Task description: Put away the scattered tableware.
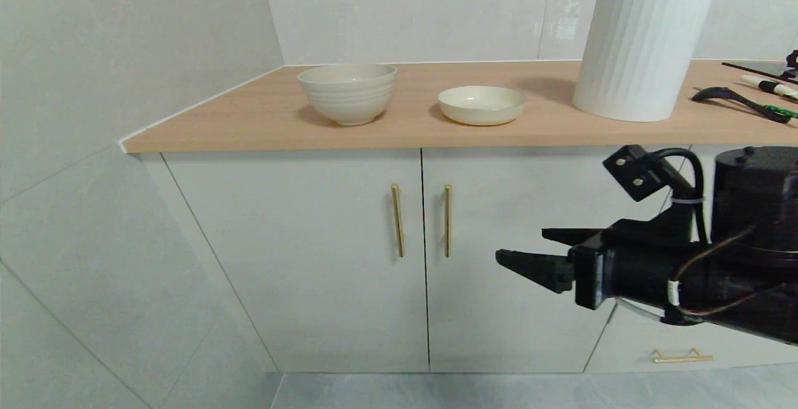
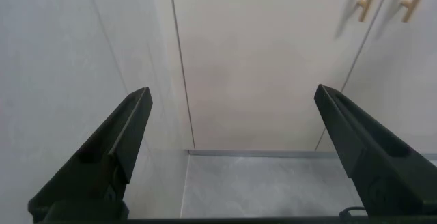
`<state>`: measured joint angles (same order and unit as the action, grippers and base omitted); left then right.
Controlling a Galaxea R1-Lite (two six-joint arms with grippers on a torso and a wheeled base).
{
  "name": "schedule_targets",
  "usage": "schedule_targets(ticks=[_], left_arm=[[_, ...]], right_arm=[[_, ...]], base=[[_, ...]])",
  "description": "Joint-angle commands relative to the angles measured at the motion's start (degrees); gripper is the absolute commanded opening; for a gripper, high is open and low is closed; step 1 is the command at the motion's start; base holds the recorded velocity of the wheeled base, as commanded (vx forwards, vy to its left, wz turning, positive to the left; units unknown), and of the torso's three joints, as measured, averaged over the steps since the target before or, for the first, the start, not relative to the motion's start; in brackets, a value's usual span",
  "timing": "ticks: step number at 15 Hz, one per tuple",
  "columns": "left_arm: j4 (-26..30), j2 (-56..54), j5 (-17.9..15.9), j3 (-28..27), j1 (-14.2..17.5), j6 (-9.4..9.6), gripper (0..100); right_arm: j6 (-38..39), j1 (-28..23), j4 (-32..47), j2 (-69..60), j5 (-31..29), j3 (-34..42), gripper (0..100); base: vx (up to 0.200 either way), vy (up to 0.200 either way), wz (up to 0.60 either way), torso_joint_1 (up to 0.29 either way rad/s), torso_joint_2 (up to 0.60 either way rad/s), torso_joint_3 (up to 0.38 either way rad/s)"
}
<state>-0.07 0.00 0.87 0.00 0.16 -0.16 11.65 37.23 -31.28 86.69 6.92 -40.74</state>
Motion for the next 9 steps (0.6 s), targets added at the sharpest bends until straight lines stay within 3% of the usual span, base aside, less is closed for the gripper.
schedule_targets(ticks=[1, 3, 9], left_arm=[[-0.01, 0.0, 0.01, 0.0, 0.02, -0.02, 100], [-0.01, 0.0, 0.01, 0.0, 0.02, -0.02, 100], [-0.01, 0.0, 0.01, 0.0, 0.02, -0.02, 100]], right_arm=[[0.56, 1.35, -5.81, 10.61, -0.77, -0.48, 100], [0.83, 1.35, -10.73, 15.0, -0.86, -2.24, 100], [7.95, 1.44, -11.43, 20.72, -1.21, -10.59, 100]], base=[[0.0, 0.0, 0.0, 0.0, 0.0, 0.0], [0.0, 0.0, 0.0, 0.0, 0.0, 0.0], [0.0, 0.0, 0.0, 0.0, 0.0, 0.0]])
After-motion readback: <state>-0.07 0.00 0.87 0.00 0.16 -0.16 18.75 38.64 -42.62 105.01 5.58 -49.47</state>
